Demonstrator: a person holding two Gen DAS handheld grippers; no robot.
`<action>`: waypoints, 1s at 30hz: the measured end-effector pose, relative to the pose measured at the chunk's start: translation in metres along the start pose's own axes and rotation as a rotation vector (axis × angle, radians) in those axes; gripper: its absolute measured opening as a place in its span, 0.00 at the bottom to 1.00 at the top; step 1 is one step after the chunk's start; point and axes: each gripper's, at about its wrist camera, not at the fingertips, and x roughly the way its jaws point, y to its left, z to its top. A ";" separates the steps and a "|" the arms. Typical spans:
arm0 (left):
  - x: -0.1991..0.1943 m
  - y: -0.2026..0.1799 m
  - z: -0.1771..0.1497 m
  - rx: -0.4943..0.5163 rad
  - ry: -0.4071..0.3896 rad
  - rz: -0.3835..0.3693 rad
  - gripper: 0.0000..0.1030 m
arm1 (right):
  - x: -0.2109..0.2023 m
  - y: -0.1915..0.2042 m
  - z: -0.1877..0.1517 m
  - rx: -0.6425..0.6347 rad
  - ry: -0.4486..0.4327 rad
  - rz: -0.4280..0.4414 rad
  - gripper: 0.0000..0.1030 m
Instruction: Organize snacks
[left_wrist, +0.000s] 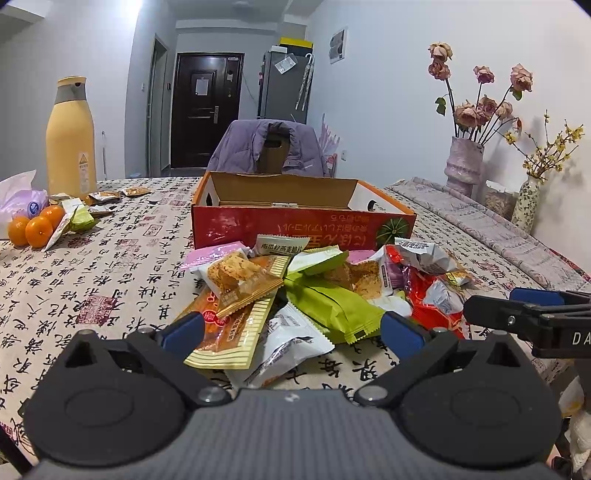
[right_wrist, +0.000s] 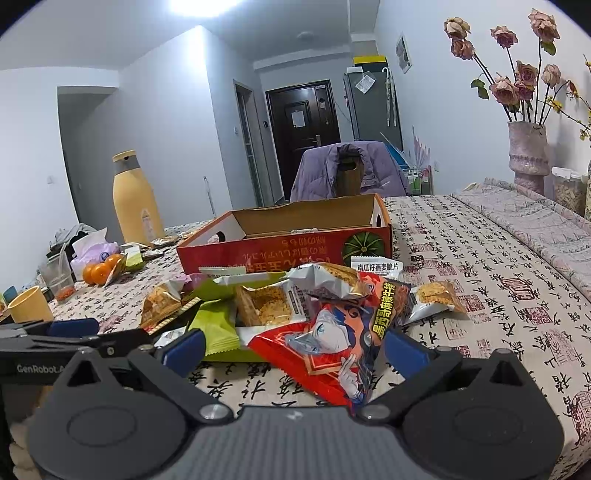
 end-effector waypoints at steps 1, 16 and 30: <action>0.000 0.000 0.000 -0.001 0.000 -0.001 1.00 | 0.000 0.000 0.000 0.000 0.000 -0.001 1.00; -0.002 0.000 -0.003 -0.007 0.008 -0.006 1.00 | -0.003 -0.001 -0.002 -0.002 0.002 -0.003 1.00; -0.004 -0.001 -0.004 -0.007 0.005 -0.010 1.00 | -0.005 0.001 -0.003 -0.004 0.002 -0.003 1.00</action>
